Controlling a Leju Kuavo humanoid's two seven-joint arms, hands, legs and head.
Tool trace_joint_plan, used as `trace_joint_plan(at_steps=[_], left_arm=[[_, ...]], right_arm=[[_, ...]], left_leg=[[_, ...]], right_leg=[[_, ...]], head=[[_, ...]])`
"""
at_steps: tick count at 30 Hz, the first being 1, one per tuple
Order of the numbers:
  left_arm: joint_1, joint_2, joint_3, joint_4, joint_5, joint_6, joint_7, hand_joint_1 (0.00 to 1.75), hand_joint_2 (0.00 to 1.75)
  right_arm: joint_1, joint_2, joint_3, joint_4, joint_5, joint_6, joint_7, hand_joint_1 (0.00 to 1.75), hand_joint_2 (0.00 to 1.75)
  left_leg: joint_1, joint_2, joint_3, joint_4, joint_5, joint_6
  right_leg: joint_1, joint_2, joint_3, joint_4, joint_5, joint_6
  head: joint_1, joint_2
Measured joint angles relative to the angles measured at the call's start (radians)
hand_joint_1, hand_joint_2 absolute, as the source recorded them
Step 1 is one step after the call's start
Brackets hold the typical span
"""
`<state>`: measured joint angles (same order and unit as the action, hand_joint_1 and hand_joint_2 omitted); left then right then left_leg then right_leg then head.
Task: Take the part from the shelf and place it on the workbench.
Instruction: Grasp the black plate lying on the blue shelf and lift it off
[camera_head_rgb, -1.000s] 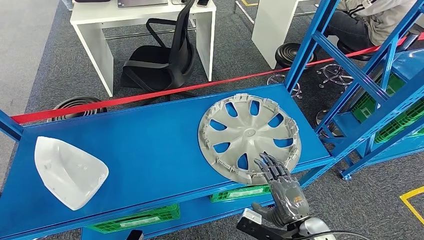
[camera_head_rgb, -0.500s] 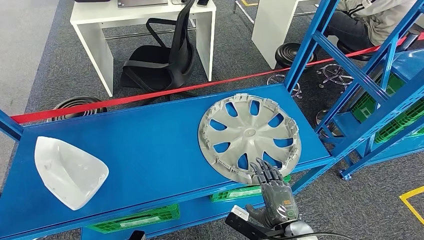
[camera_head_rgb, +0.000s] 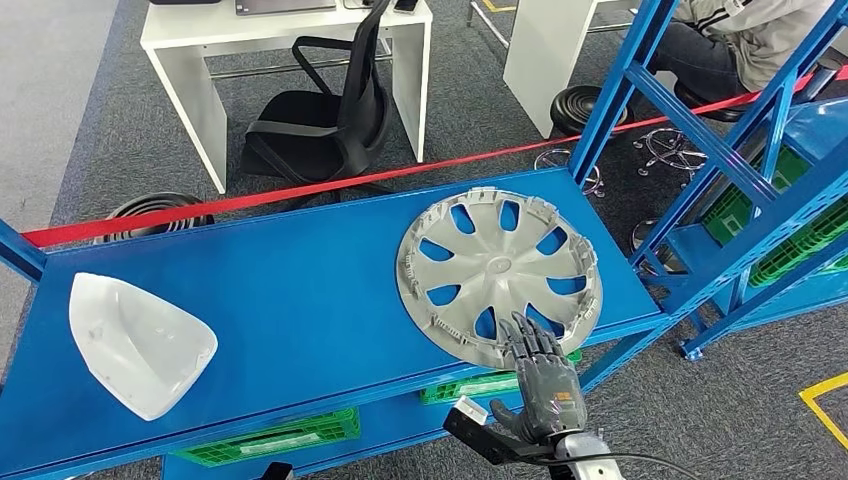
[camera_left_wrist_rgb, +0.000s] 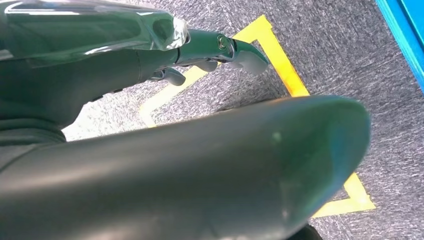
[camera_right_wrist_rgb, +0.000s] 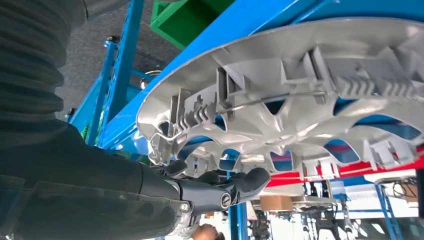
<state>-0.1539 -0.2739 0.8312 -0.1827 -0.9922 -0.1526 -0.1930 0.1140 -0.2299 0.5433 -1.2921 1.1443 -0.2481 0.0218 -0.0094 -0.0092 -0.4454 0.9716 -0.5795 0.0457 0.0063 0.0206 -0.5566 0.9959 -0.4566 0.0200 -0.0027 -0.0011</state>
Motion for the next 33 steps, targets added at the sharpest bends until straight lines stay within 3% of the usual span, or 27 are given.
trace_joint_plan(at_steps=[21,33], left_arm=[[0.002,-0.002,0.0,0.002,-0.006,-0.007,0.003,0.0,0.0],[0.012,-0.01,0.0,0.002,-0.013,-0.012,0.014,0.0,0.0]], right_arm=[[-0.003,0.044,-0.017,0.101,0.126,-0.04,0.029,0.0,1.75],[-0.066,0.121,-0.019,0.336,0.24,-0.264,0.054,0.0,1.75]], left_leg=[[0.0,0.0,-0.001,0.0,0.0,0.0],[0.0,0.0,0.0,0.0,0.0,0.0]], right_leg=[[0.0,0.0,0.0,0.0,0.0,0.0],[0.0,0.0,0.0,0.0,0.0,0.0]], head=[[0.0,0.0],[0.0,0.0]])
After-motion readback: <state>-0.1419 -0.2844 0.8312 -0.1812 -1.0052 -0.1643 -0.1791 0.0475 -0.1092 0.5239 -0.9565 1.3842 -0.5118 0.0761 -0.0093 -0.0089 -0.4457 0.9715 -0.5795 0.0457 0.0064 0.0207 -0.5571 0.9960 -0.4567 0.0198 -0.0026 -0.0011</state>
